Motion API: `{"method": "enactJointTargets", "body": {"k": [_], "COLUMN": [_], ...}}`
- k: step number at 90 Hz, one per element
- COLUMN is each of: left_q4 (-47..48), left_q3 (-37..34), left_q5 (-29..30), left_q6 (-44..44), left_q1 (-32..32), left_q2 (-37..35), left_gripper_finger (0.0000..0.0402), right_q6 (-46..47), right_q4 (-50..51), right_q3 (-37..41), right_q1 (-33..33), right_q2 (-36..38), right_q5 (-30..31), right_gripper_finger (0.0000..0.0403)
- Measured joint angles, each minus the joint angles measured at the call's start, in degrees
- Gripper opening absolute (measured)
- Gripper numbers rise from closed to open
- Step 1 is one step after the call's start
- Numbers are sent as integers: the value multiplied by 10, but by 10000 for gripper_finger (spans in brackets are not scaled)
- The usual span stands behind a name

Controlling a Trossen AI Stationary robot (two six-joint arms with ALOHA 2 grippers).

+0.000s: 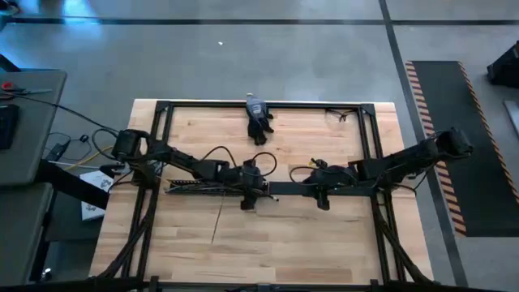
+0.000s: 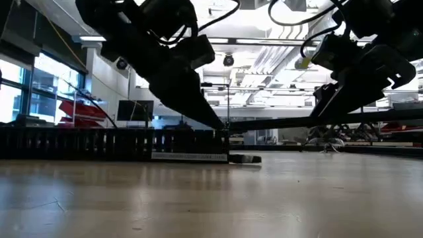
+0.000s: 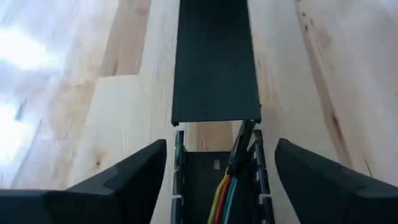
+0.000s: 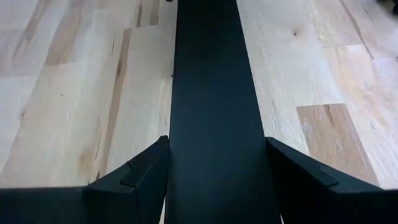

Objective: Ziptie cables
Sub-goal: Close the black cable duct

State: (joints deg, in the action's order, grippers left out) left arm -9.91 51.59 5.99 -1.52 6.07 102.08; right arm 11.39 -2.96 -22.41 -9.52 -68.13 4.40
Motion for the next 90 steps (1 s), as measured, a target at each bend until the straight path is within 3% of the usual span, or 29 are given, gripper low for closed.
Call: {"method": "enactJointTargets", "body": {"k": [22,53,90], "left_q4": [-3,-32,-33], "left_q3": [1,1,2], "left_q5": [-12,-21,6], "left_q6": [-52,-45,-18], "left_q1": [-2,-16,-16], "left_q2": [4,44,41], "left_gripper_finger": [287,287,280], "right_q6": [1,3,16], "right_q4": [0,-16,-5], "right_q3": [0,0,0], "right_q1": [0,-15,-31], "right_q2": [0,0,-2], "right_q5": [-3,7,42], "right_gripper_finger": [213,213,213]}}
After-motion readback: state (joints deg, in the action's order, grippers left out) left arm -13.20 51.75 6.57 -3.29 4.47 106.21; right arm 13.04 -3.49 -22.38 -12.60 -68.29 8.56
